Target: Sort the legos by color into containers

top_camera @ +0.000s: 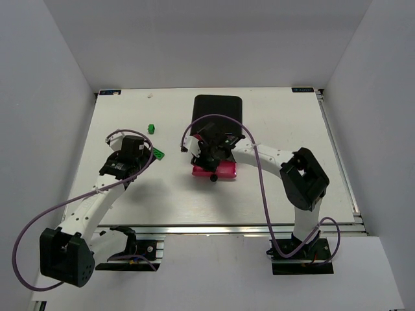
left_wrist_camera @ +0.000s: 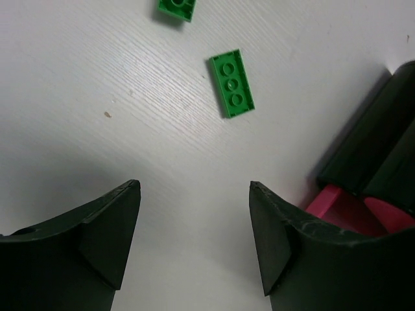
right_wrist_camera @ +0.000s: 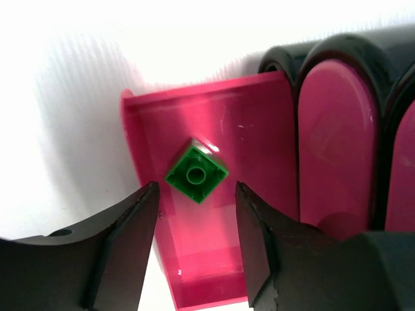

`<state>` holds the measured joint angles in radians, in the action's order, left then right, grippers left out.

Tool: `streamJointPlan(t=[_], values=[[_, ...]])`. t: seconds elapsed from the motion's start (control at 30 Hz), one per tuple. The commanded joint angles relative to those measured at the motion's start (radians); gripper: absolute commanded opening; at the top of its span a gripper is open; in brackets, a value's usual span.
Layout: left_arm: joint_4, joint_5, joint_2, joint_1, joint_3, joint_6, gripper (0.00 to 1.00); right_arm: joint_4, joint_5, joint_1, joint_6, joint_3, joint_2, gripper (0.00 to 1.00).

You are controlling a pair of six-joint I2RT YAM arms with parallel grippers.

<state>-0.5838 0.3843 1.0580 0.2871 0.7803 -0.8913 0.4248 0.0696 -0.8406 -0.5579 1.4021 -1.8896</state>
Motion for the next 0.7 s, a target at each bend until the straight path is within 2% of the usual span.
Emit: streamJointPlan(t=[0.0, 0.2, 0.27, 0.37, 0.47, 0.53, 0.6, 0.67], values=[[0.064, -0.018, 0.026, -0.052, 0.042, 0.040, 0.78, 0.005, 0.057, 0.008, 0.028, 0.061, 0.066, 0.57], [0.107, -0.087, 0.154, -0.163, 0.123, 0.141, 0.75, 0.069, 0.205, 0.017, 0.070, 0.100, 0.157, 0.58], [0.125, -0.111, 0.203, -0.189, 0.143, 0.166, 0.74, 0.065, 0.269, 0.015, 0.066, 0.077, 0.193, 0.55], [0.154, -0.146, 0.287, -0.238, 0.184, 0.227, 0.71, 0.023, 0.343, 0.020, 0.055, 0.025, 0.270, 0.43], [0.171, -0.176, 0.367, -0.281, 0.241, 0.293, 0.71, -0.018, 0.381, 0.031, 0.047, -0.029, 0.339, 0.16], [0.174, -0.194, 0.442, -0.293, 0.290, 0.362, 0.74, -0.056, 0.372, 0.038, 0.055, -0.063, 0.388, 0.08], [0.171, -0.214, 0.508, -0.305, 0.319, 0.422, 0.77, -0.080, 0.343, 0.052, 0.058, -0.089, 0.417, 0.09], [0.182, -0.225, 0.542, -0.305, 0.349, 0.459, 0.81, -0.069, 0.332, 0.060, 0.049, -0.088, 0.425, 0.23]])
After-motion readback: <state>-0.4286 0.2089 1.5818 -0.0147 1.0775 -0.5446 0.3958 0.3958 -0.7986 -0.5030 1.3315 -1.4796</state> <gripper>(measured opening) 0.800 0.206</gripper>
